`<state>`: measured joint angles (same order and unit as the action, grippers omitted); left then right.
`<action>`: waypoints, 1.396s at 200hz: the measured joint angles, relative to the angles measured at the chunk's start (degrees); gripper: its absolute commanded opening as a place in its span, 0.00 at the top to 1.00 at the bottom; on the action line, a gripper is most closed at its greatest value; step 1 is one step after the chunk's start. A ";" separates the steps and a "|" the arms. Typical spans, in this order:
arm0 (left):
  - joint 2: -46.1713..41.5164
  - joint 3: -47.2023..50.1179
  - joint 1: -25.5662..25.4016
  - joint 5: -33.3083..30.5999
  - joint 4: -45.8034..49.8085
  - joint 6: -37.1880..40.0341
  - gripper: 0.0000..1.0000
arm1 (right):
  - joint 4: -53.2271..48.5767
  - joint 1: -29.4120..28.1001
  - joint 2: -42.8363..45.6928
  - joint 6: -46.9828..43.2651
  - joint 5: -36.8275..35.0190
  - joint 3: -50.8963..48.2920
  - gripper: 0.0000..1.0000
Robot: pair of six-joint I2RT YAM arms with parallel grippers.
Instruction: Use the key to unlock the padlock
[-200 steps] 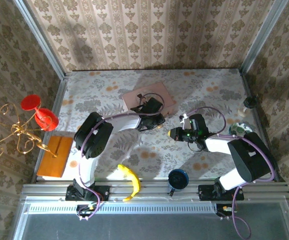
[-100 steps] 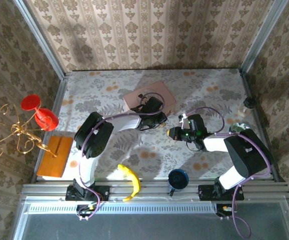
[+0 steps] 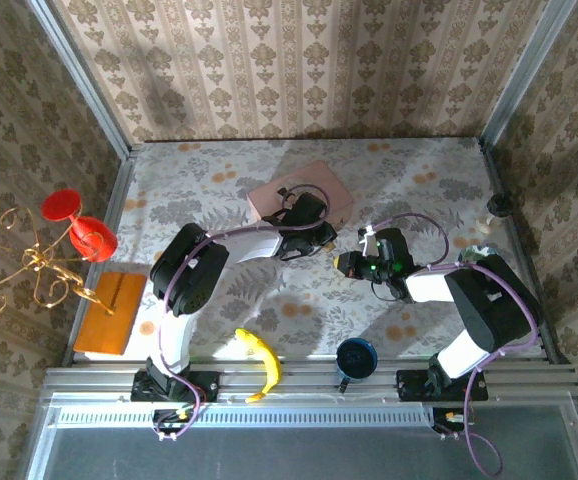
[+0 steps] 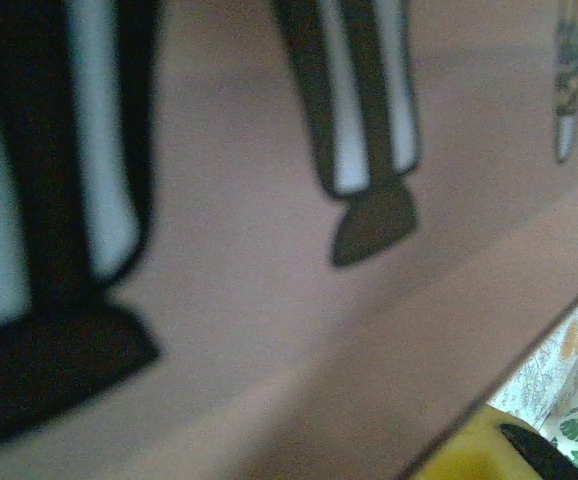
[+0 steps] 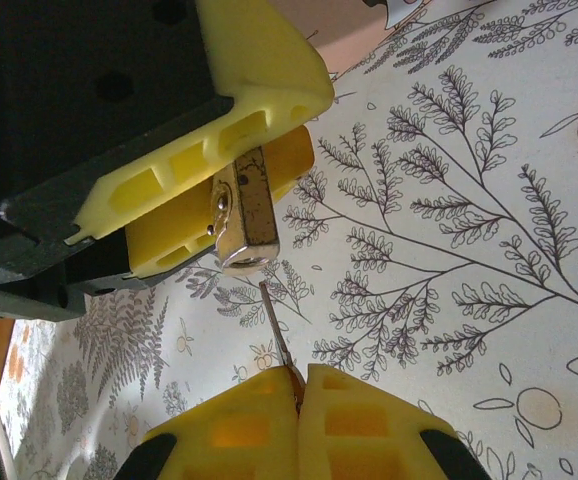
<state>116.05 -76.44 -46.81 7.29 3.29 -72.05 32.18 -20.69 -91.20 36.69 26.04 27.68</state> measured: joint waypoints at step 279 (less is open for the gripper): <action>0.04 1.38 0.15 0.46 -3.80 -0.39 0.92 | 2.51 0.20 -0.76 2.56 -1.92 -0.26 1.00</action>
<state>116.09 -75.07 -46.65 7.75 -0.51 -72.44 34.70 -20.49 -91.96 39.24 24.12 27.42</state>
